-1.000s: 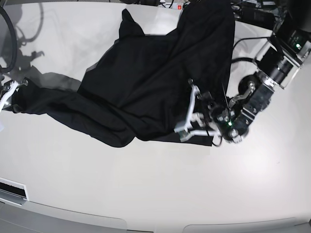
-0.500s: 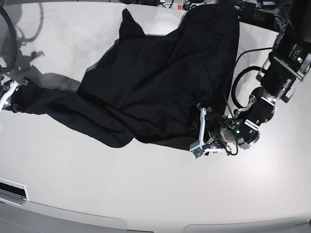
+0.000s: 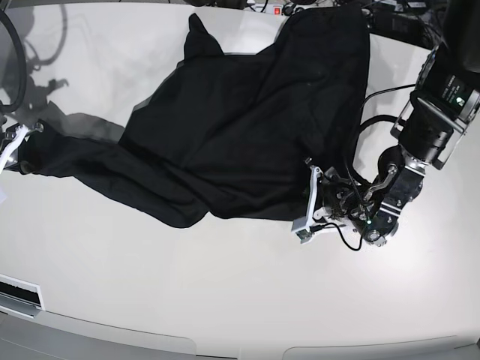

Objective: Layout the t-shirt on the table in an organized manner, then fold the t-shirt properly
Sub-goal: 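Pull the grasped shirt edge with the left gripper away from the right gripper, then lift the shirt high with both grippers, stretching it between them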

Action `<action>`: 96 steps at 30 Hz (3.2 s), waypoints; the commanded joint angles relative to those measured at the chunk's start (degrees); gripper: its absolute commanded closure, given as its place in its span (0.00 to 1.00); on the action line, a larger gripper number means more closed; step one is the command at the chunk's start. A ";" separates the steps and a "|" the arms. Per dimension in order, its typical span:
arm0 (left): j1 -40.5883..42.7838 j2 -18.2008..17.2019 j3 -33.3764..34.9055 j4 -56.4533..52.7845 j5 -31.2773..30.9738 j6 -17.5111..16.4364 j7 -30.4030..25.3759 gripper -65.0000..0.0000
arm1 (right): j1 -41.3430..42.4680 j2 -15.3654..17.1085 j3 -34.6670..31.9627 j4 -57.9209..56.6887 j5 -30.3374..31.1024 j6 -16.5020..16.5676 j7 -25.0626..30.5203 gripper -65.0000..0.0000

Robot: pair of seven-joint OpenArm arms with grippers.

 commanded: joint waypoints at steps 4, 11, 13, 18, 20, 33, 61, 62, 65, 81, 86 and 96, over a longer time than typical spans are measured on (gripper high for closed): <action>2.54 -0.42 0.48 -0.66 -5.57 -3.17 13.53 0.83 | 0.76 1.31 0.55 0.92 0.46 -0.17 1.51 1.00; -3.34 -0.42 0.48 3.50 -8.07 -1.84 20.44 0.81 | 0.74 1.31 0.55 0.92 0.46 -0.15 1.46 1.00; -5.79 -0.42 0.48 3.89 -8.07 -0.98 20.37 0.77 | 0.72 1.31 0.55 0.92 0.46 -0.17 1.46 1.00; -10.97 -0.42 0.46 3.89 -8.02 -0.98 19.69 0.67 | 0.72 1.31 0.55 0.92 0.42 -0.17 1.46 1.00; -12.24 -0.42 0.46 3.89 -7.78 -0.98 19.32 0.67 | 0.72 1.31 0.55 0.92 0.42 -0.17 1.44 1.00; -13.55 -0.42 0.48 3.87 6.16 -2.21 0.90 0.50 | 0.74 1.31 0.55 0.92 0.46 -0.17 1.49 1.00; -9.81 -0.39 0.52 0.31 16.98 0.26 -10.58 0.99 | 0.76 1.31 0.55 0.92 0.63 -0.15 1.95 1.00; -10.80 -0.42 0.50 1.25 15.63 0.26 -8.76 0.99 | 0.76 1.31 0.55 0.92 0.66 -0.17 1.95 1.00; -14.08 -0.42 0.50 4.02 12.00 0.39 -4.09 1.00 | 0.74 1.31 0.55 0.92 0.63 -0.15 1.95 1.00; -22.36 -0.42 0.50 6.25 6.05 2.54 -2.82 1.00 | 0.94 1.38 0.55 0.94 0.61 -0.15 3.98 1.00; -29.75 -0.39 0.50 6.23 6.34 4.68 -5.57 1.00 | 5.51 3.69 0.55 0.94 0.68 -0.98 5.62 1.00; -44.74 3.08 0.52 1.01 4.52 7.04 -8.76 1.00 | 24.13 27.39 0.55 0.92 2.08 -5.60 6.71 1.00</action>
